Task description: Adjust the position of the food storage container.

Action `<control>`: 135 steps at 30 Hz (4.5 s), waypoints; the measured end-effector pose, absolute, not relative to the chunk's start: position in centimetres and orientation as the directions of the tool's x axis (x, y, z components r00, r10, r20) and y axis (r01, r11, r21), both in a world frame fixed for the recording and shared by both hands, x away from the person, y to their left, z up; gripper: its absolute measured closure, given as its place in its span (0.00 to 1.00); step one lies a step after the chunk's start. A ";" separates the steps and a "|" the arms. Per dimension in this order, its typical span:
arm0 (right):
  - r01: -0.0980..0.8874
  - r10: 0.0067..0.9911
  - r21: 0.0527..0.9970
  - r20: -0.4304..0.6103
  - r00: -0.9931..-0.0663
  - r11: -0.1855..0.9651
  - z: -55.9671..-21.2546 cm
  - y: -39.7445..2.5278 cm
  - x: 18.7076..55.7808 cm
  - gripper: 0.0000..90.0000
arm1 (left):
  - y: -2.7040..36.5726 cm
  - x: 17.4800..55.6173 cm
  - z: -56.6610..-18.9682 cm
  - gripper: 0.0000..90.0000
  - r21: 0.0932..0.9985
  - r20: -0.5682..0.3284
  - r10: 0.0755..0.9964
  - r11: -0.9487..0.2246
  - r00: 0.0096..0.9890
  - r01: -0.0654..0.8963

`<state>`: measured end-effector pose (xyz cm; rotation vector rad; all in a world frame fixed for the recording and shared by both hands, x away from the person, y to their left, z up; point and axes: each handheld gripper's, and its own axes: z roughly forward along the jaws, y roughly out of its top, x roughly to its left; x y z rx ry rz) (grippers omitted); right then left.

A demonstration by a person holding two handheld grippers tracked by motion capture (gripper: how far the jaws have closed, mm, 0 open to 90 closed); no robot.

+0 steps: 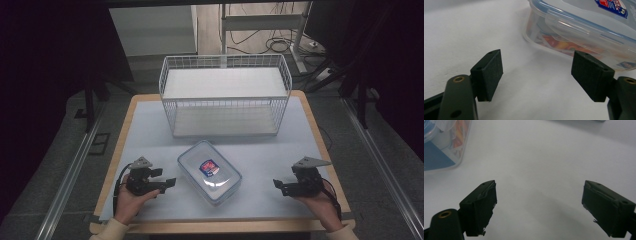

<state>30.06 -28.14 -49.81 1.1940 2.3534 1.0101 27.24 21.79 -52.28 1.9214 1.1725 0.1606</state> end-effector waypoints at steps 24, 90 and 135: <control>0.572 0.793 0.719 0.049 -0.608 0.395 -49.0 -28.2 29.6 0.17 | 21.4 25.9 -49.5 0.31 0.735 -0.269 0.767 -0.227 0.582 0.639; 0.589 0.774 0.681 0.051 -0.631 0.435 -49.6 -27.5 29.4 0.18 | 8.7 24.7 -51.2 1.00 0.619 -0.225 0.527 -0.573 0.820 0.538; 0.593 0.773 0.679 0.058 -0.631 0.433 -49.8 -27.7 29.5 0.18 | 1.4 30.0 -51.5 1.00 0.646 -0.233 0.612 -0.483 0.756 0.591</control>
